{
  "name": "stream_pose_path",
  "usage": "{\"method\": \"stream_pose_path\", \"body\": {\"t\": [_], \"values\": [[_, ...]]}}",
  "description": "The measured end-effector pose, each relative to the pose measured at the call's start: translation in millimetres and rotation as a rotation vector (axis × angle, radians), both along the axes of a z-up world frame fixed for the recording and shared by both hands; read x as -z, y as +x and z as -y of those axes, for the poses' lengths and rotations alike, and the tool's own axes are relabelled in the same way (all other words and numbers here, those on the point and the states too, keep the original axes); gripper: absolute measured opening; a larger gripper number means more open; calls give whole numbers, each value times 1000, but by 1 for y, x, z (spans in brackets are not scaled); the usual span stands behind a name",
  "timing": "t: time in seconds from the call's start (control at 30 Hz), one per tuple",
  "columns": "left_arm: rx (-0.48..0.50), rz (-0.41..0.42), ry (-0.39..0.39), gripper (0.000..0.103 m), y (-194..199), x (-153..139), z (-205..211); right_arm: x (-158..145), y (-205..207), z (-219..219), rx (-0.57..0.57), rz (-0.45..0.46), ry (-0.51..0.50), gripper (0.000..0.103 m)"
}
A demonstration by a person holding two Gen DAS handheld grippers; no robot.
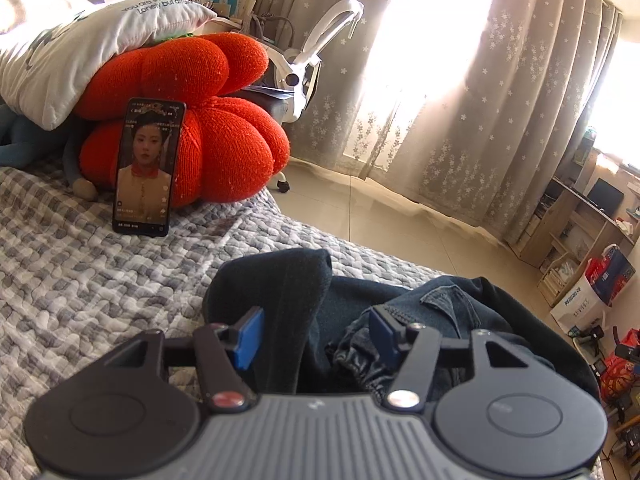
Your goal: Fold clothes
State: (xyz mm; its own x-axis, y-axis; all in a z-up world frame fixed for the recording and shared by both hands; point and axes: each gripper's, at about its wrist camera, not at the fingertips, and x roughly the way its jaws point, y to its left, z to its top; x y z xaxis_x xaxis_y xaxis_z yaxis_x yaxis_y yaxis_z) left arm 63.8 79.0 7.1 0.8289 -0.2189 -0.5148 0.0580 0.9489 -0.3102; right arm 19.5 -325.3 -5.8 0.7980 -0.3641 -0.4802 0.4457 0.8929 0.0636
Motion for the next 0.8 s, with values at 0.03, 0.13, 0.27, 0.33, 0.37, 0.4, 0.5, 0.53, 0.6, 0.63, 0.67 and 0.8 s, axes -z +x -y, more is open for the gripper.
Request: {"method": "stream_pose_path", "body": {"t": [0.03,0.13,0.27,0.33,0.37,0.4,0.5,0.53,0.6,0.63,0.67,0.8], "values": [[9,-5,-3,59,0,0,0,0,2,-4,-21,1,1,79],[38,-14,-12,57,-2,-2,2,0,9,-18,-97,-7,10,80],[90,-20,-31,57,-5,-6,10,2,17,-43,-259,-32,31,80],[124,-40,-48,58,-4,-3,17,5,22,-57,-351,-59,28,80],[138,-53,-57,58,-3,0,20,8,25,-66,-390,-79,16,80],[144,-67,-64,58,-2,2,22,11,27,-74,-416,-97,-4,80],[166,-108,-85,58,1,8,29,18,33,-91,-474,-137,-67,80],[176,-123,-93,58,1,10,32,21,34,-95,-491,-146,-85,80],[197,-155,-103,59,2,14,36,27,36,-101,-516,-164,-114,80],[210,-170,-96,59,1,17,39,30,38,-104,-517,-176,-122,80],[222,-184,-87,60,1,20,43,33,40,-106,-517,-188,-131,80],[262,-182,-29,59,-2,30,55,43,47,-108,-505,-209,-148,79]]}}
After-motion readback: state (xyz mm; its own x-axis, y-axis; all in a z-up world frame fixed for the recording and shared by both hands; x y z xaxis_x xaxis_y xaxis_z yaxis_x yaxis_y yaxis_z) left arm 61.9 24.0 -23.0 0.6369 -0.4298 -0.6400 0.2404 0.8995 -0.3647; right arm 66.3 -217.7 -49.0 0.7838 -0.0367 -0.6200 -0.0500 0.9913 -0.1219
